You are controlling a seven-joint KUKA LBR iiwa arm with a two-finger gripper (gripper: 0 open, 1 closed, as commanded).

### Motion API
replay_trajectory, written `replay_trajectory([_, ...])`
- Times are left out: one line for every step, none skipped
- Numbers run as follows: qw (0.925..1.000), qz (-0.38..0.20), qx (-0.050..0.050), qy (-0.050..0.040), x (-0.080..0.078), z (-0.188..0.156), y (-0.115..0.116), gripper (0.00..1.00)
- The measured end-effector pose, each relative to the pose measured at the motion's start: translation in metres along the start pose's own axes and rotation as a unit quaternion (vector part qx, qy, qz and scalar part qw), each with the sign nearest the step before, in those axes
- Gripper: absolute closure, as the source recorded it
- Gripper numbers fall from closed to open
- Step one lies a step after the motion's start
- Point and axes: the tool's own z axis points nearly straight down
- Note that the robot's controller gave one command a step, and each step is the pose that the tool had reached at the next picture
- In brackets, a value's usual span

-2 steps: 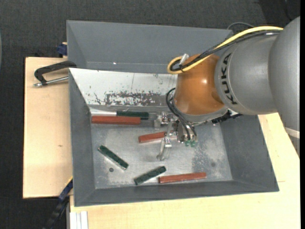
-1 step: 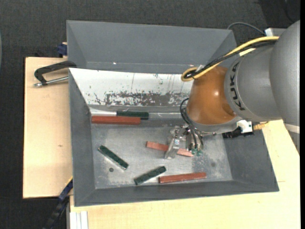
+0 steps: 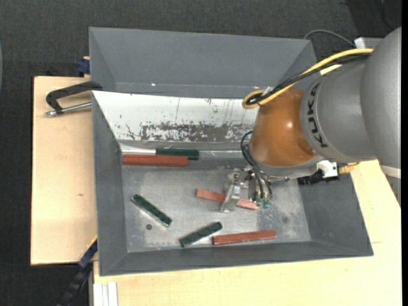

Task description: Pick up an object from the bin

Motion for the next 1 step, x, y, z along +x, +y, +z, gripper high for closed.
replay_trajectory([0.9999,-0.009,-0.002,-0.0068,-0.0025,-0.1949,0.0153,1.00])
